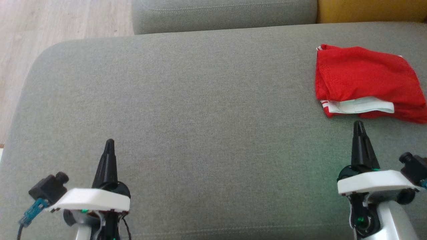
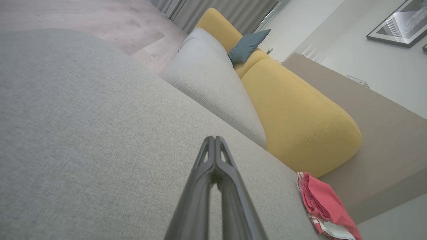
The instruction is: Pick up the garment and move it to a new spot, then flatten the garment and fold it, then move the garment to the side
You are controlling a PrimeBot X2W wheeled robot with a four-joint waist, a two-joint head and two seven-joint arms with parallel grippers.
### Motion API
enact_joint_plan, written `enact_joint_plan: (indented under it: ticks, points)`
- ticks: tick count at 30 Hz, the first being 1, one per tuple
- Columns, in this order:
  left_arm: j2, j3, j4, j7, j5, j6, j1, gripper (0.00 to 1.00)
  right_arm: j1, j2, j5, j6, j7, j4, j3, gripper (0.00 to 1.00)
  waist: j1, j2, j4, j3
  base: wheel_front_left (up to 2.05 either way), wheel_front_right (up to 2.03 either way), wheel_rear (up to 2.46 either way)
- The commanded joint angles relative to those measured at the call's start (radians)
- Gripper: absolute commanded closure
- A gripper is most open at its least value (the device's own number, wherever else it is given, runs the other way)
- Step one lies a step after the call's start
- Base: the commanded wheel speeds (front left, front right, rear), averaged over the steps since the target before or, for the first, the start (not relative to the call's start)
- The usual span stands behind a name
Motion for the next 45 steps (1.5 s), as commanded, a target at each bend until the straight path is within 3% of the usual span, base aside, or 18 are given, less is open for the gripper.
enact_joint_plan:
  ticks: [1,45]
  points:
    - [0.016,0.018,-0.029,0.003,-0.021,-0.005,-0.052,1.00,-0.034,-0.016,0.028,0.001,0.006,-0.030,-0.001,1.00,0.0000,0.0000,0.000,-0.001,0.00,0.00,0.00]
    - [0.026,0.089,0.026,0.124,-0.444,-0.023,-0.075,1.00,-0.027,-0.022,0.556,0.002,0.125,-0.018,-0.033,1.00,0.0000,0.0000,0.007,-0.029,0.00,0.00,0.00]
